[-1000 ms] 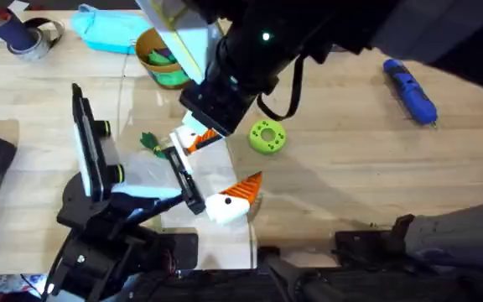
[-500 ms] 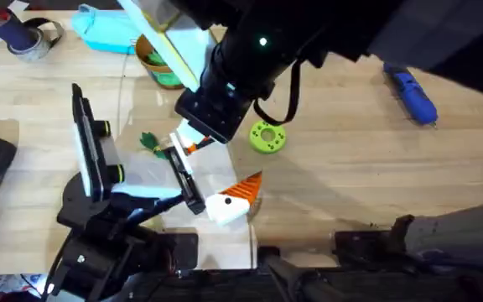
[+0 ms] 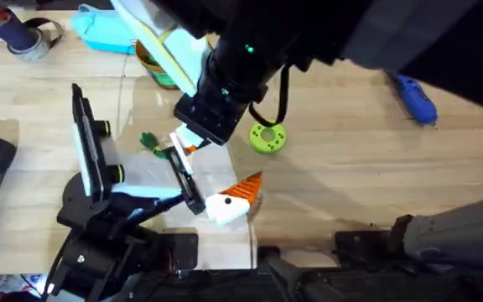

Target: Pick up the gripper from the table and insert it into the empty holder that is missing its gripper. Then pick up a screw, insert it into the mounting hole, and use the screwdriver to tighten it. Finally, clean up the table by picking up the vegetable and placing it into the bucket.

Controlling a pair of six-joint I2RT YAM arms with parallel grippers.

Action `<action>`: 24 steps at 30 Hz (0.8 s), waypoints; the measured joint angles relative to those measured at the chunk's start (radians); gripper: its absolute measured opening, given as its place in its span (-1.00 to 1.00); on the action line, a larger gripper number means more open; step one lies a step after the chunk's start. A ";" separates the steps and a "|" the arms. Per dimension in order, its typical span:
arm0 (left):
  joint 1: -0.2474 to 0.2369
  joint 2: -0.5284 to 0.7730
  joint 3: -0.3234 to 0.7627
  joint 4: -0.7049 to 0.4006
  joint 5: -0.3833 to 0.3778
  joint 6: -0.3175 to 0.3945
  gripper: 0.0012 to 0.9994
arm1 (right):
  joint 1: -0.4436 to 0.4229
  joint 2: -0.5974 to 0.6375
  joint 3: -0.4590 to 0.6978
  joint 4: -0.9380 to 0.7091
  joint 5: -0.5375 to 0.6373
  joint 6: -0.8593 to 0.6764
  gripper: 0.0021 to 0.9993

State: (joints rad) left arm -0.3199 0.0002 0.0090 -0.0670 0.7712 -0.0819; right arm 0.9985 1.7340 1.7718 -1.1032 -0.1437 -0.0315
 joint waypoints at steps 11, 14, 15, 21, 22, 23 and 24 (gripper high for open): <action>0.000 0.000 0.000 -0.001 0.008 0.000 0.98 | 0.000 0.020 0.000 0.004 -0.001 0.000 -0.99; 0.000 0.000 0.000 -0.001 0.008 0.000 0.98 | 0.000 0.020 0.000 0.003 0.000 -0.005 -0.42; 0.000 0.000 0.000 -0.001 0.008 0.000 0.98 | 0.000 0.020 0.000 0.003 0.000 -0.003 -0.26; 0.000 0.000 0.000 -0.001 0.007 -0.001 0.98 | -0.011 0.020 0.001 0.000 0.025 -0.009 0.94; 0.000 0.000 0.000 -0.001 0.007 -0.001 0.98 | -0.015 0.020 0.002 -0.001 0.025 -0.010 0.98; 0.000 0.000 0.000 -0.001 0.007 -0.001 0.98 | -0.016 0.020 0.002 -0.001 0.025 -0.010 0.99; 0.000 0.000 0.000 -0.001 0.007 -0.001 0.98 | -0.016 0.020 0.002 -0.001 0.025 -0.010 0.99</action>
State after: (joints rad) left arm -0.3199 0.0002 0.0090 -0.0681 0.7780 -0.0826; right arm 0.9824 1.7536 1.7737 -1.1045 -0.1186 -0.0414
